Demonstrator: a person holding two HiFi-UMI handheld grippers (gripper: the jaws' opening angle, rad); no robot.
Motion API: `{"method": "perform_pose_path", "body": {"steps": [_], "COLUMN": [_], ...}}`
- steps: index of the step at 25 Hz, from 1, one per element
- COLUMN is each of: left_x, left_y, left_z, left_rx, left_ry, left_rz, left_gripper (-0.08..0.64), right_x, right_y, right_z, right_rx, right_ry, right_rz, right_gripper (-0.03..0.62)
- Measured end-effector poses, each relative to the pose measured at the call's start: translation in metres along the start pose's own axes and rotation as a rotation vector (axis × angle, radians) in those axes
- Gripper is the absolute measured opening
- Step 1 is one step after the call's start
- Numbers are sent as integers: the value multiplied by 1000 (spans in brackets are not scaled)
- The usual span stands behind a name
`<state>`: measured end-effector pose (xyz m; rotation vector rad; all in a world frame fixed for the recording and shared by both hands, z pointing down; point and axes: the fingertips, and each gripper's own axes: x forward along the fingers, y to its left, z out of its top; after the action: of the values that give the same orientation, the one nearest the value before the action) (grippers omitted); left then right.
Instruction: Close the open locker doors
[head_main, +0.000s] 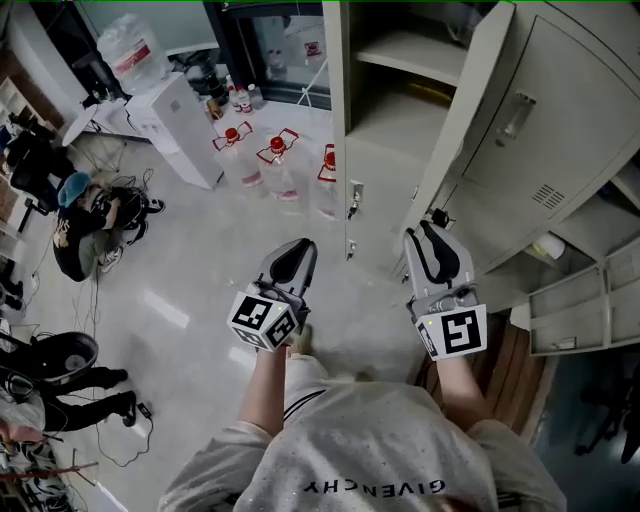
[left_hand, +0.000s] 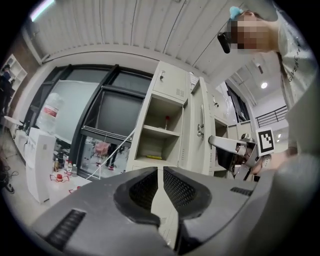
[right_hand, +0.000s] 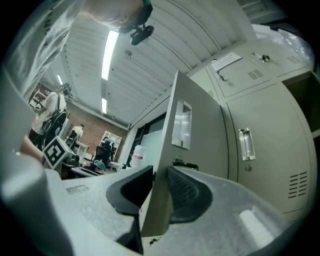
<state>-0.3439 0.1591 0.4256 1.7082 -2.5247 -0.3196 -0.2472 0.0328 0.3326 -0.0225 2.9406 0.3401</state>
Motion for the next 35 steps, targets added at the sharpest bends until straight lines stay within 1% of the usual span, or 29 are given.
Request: {"method": "perform_pose_path", "body": {"steps": [3,7,9,14,21,28,35], "left_x": [16,36,43,48,51,57,65], "left_y": [29,64,81,121,168,206,226], "left_z": [9,21,25,28,31,35,29], "left_rx": [-10,-14,-18,-40,-52,-64,-78], "left_ry": [3,14,19,34,45,50,69], "left_rz": [-33,-84,-106,-142,-185,-216,-248], "left_gripper": [31,31,31,31,31,31,31], "right_x": [26,63,81,124,179,221,247], "right_y": [11,22,25,30,24,17,4], "right_z": [-2,-10,-13,-23,-35,-54,-66], "right_rx": [-44,-17,-27,-33,-52,-28,-36], "right_ry": [6,38,46,75,85,117,139], "right_rz": [-19,-45,-66,-127,-215,-280,-332], "right_gripper": [89,89,89,86,83,83,83]}}
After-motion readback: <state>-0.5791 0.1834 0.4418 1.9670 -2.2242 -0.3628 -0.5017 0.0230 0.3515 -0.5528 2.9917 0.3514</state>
